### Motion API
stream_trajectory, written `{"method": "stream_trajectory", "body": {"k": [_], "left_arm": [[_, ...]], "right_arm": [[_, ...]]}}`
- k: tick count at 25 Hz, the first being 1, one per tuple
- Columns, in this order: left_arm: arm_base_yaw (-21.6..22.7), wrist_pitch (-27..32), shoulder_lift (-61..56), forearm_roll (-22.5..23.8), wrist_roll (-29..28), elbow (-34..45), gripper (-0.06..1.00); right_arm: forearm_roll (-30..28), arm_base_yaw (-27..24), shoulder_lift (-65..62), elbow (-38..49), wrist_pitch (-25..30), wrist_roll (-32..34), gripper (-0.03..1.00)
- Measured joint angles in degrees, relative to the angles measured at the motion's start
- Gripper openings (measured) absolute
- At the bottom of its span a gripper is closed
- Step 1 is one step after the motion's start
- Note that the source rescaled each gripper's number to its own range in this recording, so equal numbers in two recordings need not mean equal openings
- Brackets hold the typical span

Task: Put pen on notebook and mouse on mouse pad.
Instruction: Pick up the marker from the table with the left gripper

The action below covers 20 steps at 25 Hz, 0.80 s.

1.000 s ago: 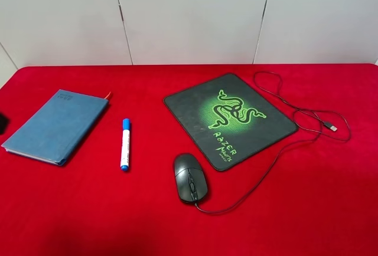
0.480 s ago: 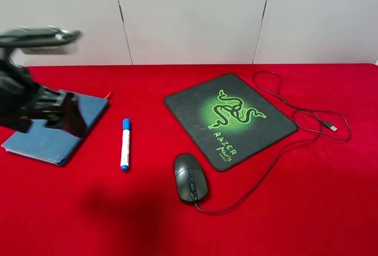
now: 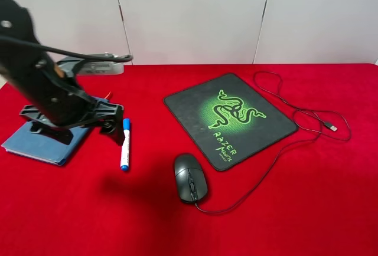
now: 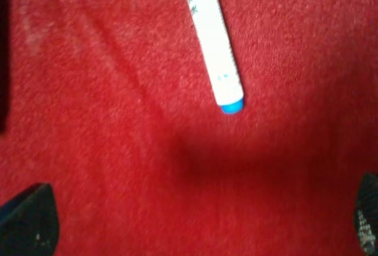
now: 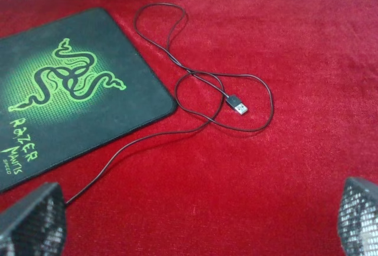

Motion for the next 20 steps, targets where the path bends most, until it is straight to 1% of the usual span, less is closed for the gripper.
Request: {"method": "stream_trajectory", "body": {"k": [11,17,20], "left_arm": [[0.0,-5.14,14.01,0.06,-0.11,-6.8,1.0],[0.0,-8.76,18.85,0.11,-0.06,-7.48,1.0],[0.0,-9.64,20.15,0.36,-0.06,-7.5,1.0]], "right_arm": [[0.0,0.0,0.0,0.0,0.0,0.0,1.0],[0.0,0.0,0.0,0.0,0.0,0.0,1.0],[0.0,0.0,0.0,0.0,0.0,0.0,1.0]]}}
